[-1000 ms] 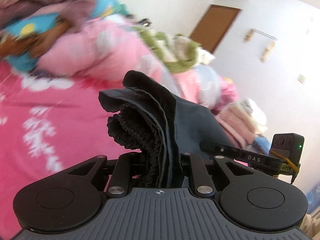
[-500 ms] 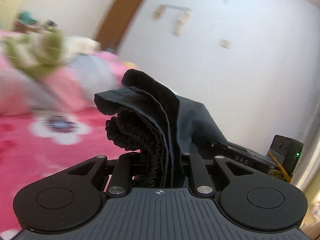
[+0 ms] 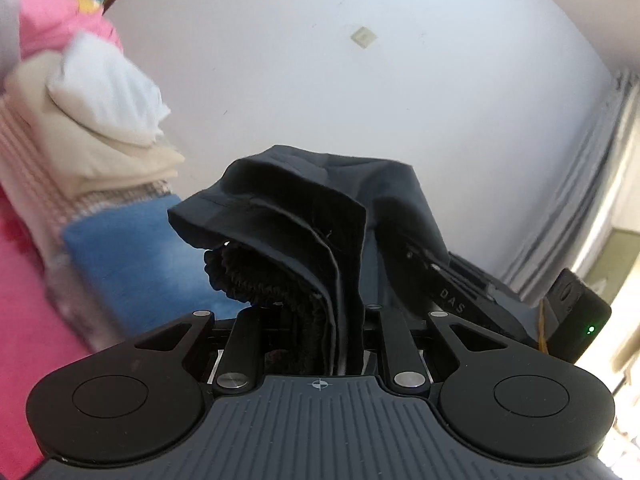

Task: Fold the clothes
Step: 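Carry the folded trousers with both tools onto the stack of folded clothes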

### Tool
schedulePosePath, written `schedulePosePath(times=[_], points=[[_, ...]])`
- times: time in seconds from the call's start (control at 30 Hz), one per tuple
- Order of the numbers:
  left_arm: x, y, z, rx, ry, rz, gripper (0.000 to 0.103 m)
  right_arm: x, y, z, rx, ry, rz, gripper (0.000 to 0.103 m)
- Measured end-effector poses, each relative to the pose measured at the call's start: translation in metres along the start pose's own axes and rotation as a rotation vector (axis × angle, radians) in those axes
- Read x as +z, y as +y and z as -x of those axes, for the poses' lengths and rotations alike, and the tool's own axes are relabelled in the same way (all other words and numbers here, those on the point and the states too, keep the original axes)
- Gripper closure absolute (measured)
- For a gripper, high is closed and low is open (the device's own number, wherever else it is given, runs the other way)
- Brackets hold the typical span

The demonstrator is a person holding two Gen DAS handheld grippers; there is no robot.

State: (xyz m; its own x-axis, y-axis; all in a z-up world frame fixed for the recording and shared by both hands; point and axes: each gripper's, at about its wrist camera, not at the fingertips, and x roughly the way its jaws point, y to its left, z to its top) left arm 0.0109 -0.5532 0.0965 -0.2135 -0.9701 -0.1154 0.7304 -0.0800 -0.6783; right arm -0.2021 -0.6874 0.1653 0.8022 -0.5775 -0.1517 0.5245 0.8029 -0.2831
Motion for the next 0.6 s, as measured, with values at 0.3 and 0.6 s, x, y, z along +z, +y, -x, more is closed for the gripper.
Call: schedulePosePath(times=[0.3, 0.6], points=[[0.021, 0.109, -0.076, 0.181, -0.026, 0.105, 0.086, -0.036, -0.028, -0.164, 0.054, 0.149, 0.121, 0.098], [0.024, 0.156, -0.053, 0.203, -0.001, 0.081, 0.062, -0.09, 0.006, -0.277, 0.129, 0.338, 0.215, 0.081]])
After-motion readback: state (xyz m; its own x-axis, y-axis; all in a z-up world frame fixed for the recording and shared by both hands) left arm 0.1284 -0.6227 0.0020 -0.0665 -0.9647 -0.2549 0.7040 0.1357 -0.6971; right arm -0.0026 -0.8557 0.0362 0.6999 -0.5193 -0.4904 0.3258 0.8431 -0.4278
